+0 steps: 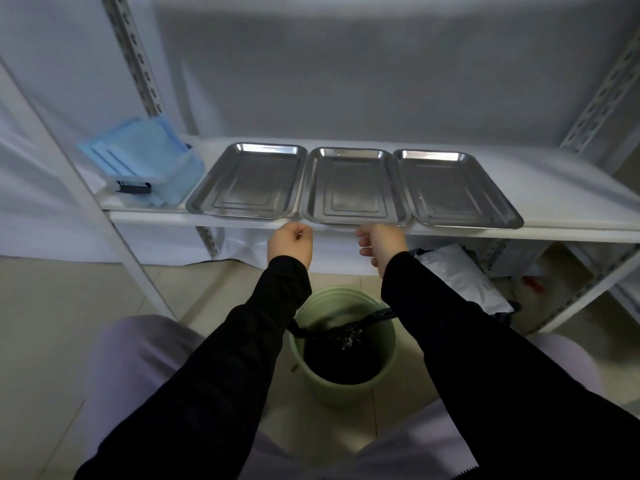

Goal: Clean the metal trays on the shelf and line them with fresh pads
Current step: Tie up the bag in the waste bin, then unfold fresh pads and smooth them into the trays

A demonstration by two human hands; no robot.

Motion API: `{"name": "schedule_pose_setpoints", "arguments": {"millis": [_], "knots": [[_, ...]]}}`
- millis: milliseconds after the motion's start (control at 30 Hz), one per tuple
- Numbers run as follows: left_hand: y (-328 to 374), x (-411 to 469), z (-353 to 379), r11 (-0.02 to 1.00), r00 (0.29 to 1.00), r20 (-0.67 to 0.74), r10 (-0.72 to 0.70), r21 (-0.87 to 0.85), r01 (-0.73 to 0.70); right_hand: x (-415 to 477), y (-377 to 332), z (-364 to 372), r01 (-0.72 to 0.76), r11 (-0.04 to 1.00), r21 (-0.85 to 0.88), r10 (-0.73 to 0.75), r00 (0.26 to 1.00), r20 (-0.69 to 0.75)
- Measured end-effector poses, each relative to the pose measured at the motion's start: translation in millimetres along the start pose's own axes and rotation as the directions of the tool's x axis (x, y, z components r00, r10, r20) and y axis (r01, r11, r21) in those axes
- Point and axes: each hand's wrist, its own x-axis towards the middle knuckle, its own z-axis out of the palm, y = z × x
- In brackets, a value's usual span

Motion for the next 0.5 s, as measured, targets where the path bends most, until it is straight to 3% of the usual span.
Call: {"name": "schedule_pose_setpoints", "arguments": {"millis": [267, 500], "knots": [[29, 12, -17, 0.995, 0.995, -0.081, 0.051, -0.084, -0.058, -2, -40, 18, 0.096, 0.99, 0.105, -0.099, 0.995, 0.027], [53, 39, -30, 0.997, 0.987, -0.145, 0.067, -0.03, -0.072, 14, -71, 36, 0.125, 0.988, 0.095, -0.129, 0.991, 0.03]]}}
